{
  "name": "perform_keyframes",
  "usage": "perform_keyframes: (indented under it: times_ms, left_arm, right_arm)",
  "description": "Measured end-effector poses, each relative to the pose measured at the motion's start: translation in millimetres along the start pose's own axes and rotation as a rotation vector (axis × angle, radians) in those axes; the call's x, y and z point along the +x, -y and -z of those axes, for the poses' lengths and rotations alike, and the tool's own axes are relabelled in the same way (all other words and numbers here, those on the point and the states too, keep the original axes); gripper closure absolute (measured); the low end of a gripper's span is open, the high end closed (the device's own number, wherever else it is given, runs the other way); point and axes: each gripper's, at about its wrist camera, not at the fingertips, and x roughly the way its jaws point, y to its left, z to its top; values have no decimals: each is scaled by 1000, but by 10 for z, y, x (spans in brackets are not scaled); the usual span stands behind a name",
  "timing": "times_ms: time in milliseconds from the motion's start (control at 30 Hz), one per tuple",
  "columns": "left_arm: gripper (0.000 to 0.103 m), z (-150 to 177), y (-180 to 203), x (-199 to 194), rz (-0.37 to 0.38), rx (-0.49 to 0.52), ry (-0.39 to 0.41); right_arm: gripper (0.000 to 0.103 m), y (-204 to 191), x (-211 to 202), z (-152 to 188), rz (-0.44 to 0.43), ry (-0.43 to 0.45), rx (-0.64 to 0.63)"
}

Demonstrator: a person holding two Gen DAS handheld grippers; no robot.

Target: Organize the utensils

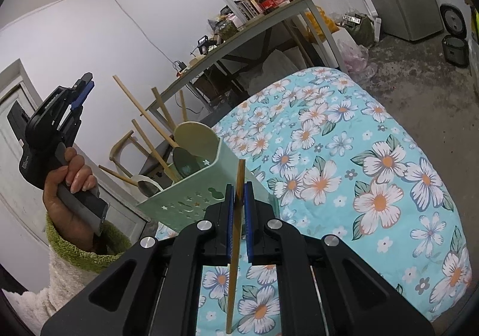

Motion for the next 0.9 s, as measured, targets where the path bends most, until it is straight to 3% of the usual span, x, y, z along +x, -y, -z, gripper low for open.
perform_keyframes:
  times_ms: [67,100,167,467,633,900]
  left_arm:
    - [85,1,2,7,19,6,-26]
    - [76,4,-2,17,22,7,-39]
    - [70,18,-13,55,35,1,-74]
    - [66,140,-225,337,48,-73,-224]
    - [56,152,-327,475,54,-118,-282]
    - [58,64,-456,882,59,-199,-367]
  right_arm:
    - [96,-40,-30,-1,1,6,-7]
    - [96,-47,-35,-5,0,7,-8]
    - [96,-80,-54,-3,1,10,-14]
    - [97,-124,-58,4,-1,10,-20]
    - [96,-103,-19,-4,-2,4,-14]
    - [96,-66,11,5,-8,-4,-3]
